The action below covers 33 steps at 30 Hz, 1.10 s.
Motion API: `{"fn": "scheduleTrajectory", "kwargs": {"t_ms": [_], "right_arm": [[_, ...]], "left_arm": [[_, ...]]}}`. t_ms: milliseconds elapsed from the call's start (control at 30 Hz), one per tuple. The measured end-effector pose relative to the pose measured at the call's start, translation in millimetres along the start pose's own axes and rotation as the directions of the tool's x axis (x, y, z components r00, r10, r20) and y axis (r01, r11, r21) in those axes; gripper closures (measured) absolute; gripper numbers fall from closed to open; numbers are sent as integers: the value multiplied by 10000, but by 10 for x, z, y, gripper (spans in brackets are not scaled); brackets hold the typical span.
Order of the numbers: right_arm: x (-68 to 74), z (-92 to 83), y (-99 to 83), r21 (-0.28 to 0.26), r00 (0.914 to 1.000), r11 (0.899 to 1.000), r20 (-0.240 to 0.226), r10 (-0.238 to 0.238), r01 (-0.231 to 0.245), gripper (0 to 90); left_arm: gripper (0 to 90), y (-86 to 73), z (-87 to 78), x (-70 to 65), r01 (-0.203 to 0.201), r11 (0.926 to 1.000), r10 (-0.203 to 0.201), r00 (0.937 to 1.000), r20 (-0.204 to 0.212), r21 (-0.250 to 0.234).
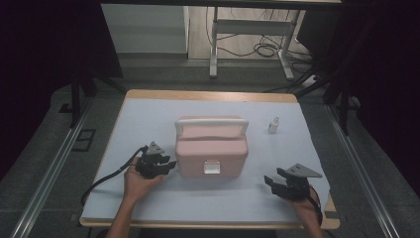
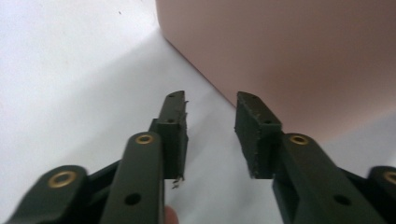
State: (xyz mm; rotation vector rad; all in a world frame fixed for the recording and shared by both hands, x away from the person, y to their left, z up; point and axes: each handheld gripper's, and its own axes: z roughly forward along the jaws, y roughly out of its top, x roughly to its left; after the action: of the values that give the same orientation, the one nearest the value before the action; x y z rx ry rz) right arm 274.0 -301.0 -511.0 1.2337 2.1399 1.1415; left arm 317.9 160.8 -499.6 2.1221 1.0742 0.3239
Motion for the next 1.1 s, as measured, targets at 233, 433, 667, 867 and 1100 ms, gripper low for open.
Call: {"fn": "scheduleTrajectory", "kwargs": {"t_ms": [233,433,667,867,1100], "right_arm": [[-10,-18,15,-1,9994,9995,-105,326,-326,376],[-34,-20,23,222,9983,9982,-150,554,-551,385],[-48,-7,19,596,9989,9972,53,457,-459,383],[-68,2,16,780,9981,9953,302,545,-567,382],[-66,34,36,1054,9984,9931,291,492,-520,382]], "left_arm": [[496,-183,-128,55,525,9985,-520,9980,357,-134],[387,-324,-203,132,857,9962,-845,9945,612,-164],[329,-327,-173,141,744,9972,-738,9959,520,-93],[310,-337,-140,130,603,9981,-607,9969,499,81],[302,-348,-130,121,478,9988,-484,9980,414,134]]}}
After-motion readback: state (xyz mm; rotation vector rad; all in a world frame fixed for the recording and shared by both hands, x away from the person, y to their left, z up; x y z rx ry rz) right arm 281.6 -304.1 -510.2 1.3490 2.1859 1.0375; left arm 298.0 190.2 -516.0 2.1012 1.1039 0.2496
